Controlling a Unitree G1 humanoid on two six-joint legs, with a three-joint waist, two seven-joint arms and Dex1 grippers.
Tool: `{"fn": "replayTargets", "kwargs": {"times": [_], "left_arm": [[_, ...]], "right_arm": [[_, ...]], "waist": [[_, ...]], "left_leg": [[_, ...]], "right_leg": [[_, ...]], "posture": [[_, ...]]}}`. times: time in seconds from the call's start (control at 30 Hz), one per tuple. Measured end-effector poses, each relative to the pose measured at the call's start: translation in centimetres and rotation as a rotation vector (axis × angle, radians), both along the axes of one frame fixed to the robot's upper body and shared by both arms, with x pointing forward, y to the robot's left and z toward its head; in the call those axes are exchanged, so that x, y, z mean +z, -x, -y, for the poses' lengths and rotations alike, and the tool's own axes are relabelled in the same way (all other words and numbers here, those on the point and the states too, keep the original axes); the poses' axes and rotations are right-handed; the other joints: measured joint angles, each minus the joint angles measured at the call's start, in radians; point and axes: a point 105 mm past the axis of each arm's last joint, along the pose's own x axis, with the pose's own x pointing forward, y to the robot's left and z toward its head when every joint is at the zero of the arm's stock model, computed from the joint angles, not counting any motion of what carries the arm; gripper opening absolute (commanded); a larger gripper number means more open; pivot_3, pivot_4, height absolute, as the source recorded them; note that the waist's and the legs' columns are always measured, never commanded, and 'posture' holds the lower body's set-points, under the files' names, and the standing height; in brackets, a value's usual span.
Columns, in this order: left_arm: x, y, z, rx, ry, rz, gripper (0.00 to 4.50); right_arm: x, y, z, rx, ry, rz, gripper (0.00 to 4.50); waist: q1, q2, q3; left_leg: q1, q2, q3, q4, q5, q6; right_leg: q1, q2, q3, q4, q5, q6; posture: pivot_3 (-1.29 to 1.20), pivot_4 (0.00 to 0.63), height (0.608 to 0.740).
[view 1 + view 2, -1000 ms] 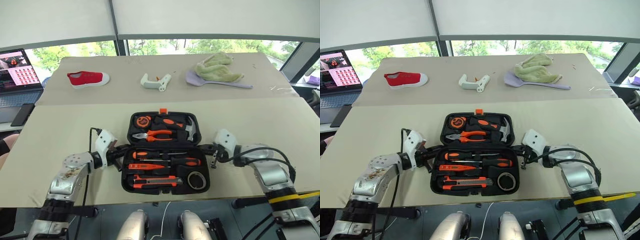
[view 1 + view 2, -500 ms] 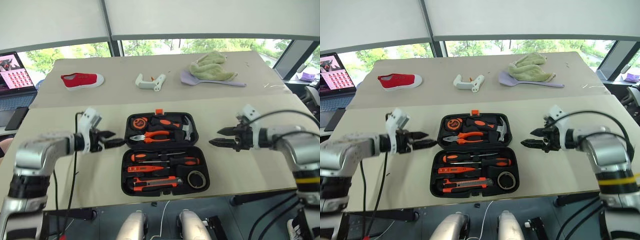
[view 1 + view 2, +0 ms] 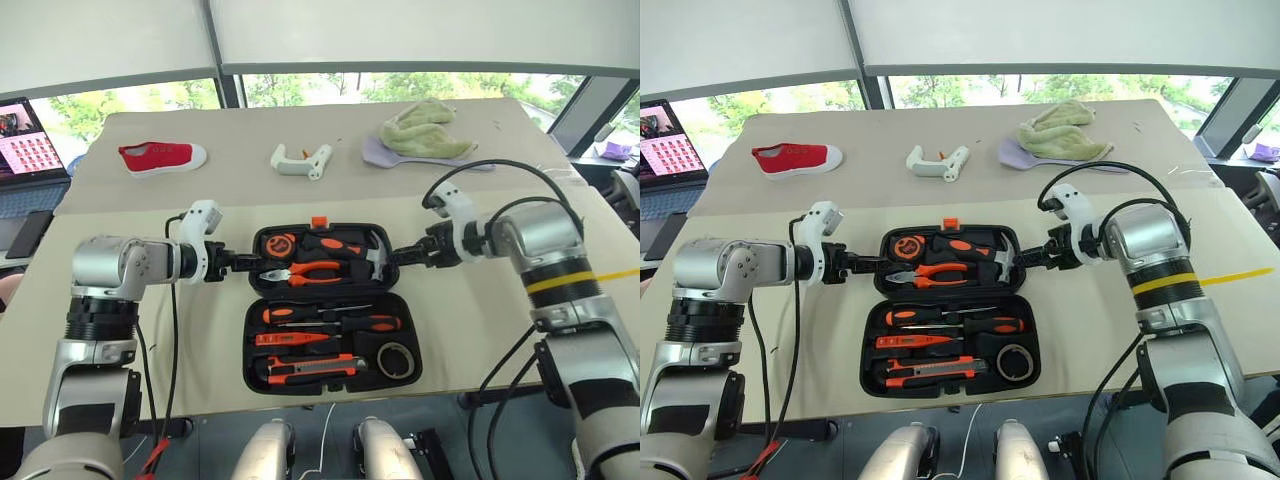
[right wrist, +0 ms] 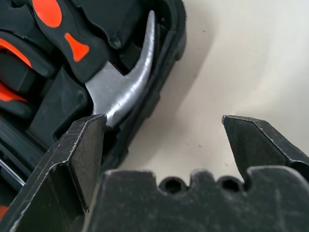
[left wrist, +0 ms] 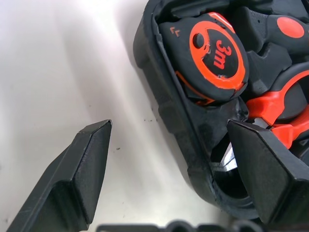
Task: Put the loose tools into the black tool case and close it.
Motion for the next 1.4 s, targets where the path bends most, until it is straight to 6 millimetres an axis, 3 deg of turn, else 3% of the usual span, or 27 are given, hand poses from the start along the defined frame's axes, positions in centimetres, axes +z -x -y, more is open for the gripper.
{"fn": "replayTargets", "kwargs": {"times": [0.03, 0.1, 0.13, 0.17, 0.23, 0.43, 0.47, 0.5, 0.73, 0.93, 1.03, 1.2, 1.4], "left_arm": [[-0.1, 0.0, 0.0, 0.002, 0.001, -0.007, 4.07], [-0.3, 0.1, 0.3, -0.003, 0.015, -0.023, 4.07], [-0.5, 0.1, 0.7, -0.011, 0.025, -0.027, 3.53], [-0.7, 0.1, 1.1, -0.018, 0.036, -0.034, 3.37], [-0.9, 0.1, 1.3, -0.016, 0.057, -0.045, 2.53], [-1.4, -0.1, 1.7, 0.000, 0.116, -0.068, 0.56], [-1.3, 0.0, 1.8, -0.005, 0.123, -0.067, 0.15], [-1.3, 0.0, 1.8, -0.004, 0.126, -0.066, 0.04], [-1.4, 0.2, 1.0, 0.032, 0.208, -0.035, 0.04], [-1.2, 1.1, 0.4, 0.016, 0.306, 0.217, 0.04], [-0.6, 2.8, 0.1, -0.019, 0.340, 0.426, 0.04], [-0.7, 6.7, -0.6, -0.091, 0.259, 0.710, 0.04], [-1.8, 10.5, -0.8, -0.268, -0.056, 0.996, 0.04]], "right_arm": [[0.0, -0.1, 0.0, -0.004, 0.002, -0.002, 3.96], [0.1, -0.3, -0.3, 0.000, 0.011, -0.003, 3.45], [0.1, -0.3, -0.4, 0.001, 0.016, -0.001, 3.01], [0.1, -0.4, -0.5, -0.001, 0.014, -0.005, 2.73], [0.1, -0.4, -0.8, 0.004, 0.005, -0.015, 1.94], [0.0, -0.4, -0.8, -0.022, -0.009, -0.053, 0.01], [-0.1, -0.3, -0.6, -0.035, -0.013, -0.066, 0.00], [0.0, -0.3, -0.5, -0.042, -0.021, -0.072, 0.00], [-0.2, -0.1, -0.4, -0.036, -0.166, -0.029, 0.00], [0.9, 1.2, -0.8, 0.153, -0.120, 0.355, 0.00], [1.9, 3.2, -0.6, 0.248, -0.043, 0.601, 0.00], [1.4, 9.0, -0.7, 0.559, 0.256, 1.095, 0.00], [-0.9, 13.0, -0.1, 0.756, 0.427, 1.412, 0.00]], "waist": [[0.000, 0.000, 0.000], [-0.001, 0.000, 0.000], [-0.002, 0.000, 0.000], [-0.002, 0.000, 0.000], [-0.002, 0.000, 0.000], [0.009, -0.001, -0.001], [0.012, -0.001, -0.001], [0.013, -0.001, -0.001], [0.003, -0.001, -0.001], [0.001, -0.001, -0.001], [0.001, -0.001, -0.001], [0.005, -0.001, -0.001], [0.007, -0.002, 0.000]], "left_leg": [[0.000, 0.000, 0.000, 0.000, 0.000, 0.000], [0.001, 0.000, 0.000, 0.000, 0.000, 0.000], [0.001, 0.000, 0.000, 0.000, 0.000, 0.000], [0.001, 0.000, 0.000, 0.001, 0.000, 0.000], [0.002, 0.000, 0.000, 0.001, 0.000, 0.000], [0.010, -0.001, 0.000, 0.005, 0.001, 0.001], [0.011, -0.001, 0.000, 0.005, 0.001, 0.001], [0.011, -0.001, 0.000, 0.005, 0.001, 0.001], [0.010, -0.001, 0.000, 0.005, 0.001, 0.001], [0.003, 0.001, 0.000, 0.004, 0.001, 0.000], [-0.002, 0.002, 0.000, 0.003, 0.000, -0.001], [-0.003, 0.002, 0.001, 0.002, -0.002, 0.000], [0.025, 0.005, 0.003, -0.004, -0.003, 0.002]], "right_leg": [[0.000, 0.000, 0.000, 0.000, 0.000, 0.000], [0.001, 0.000, 0.000, 0.000, 0.000, 0.000], [0.001, 0.000, 0.000, 0.000, 0.000, 0.000], [0.001, 0.000, 0.000, 0.000, 0.000, 0.000], [0.002, 0.000, 0.000, 0.000, 0.000, 0.000], [0.010, -0.001, 0.000, -0.001, 0.001, 0.001], [0.010, -0.001, 0.000, -0.001, 0.001, 0.001], [0.011, -0.001, 0.000, -0.001, 0.001, 0.001], [0.008, -0.001, 0.001, 0.002, 0.001, 0.001], [0.002, -0.001, 0.001, 0.000, 0.001, 0.001], [-0.002, -0.001, 0.001, -0.003, 0.001, 0.001], [-0.001, -0.001, 0.001, -0.009, 0.001, 0.001], [0.030, 0.001, 0.000, -0.019, 0.001, 0.000]], "posture": [[0.00, 0.150, 0.740], [0.00, 0.150, 0.740], [0.00, 0.150, 0.740], [0.00, 0.150, 0.740], [0.00, 0.150, 0.740], [0.00, 0.150, 0.740], [0.00, 0.150, 0.740], [0.00, 0.150, 0.740], [0.00, 0.150, 0.740], [0.00, 0.150, 0.740], [0.00, 0.150, 0.740], [0.00, 0.150, 0.740], [0.00, 0.150, 0.740]]}}
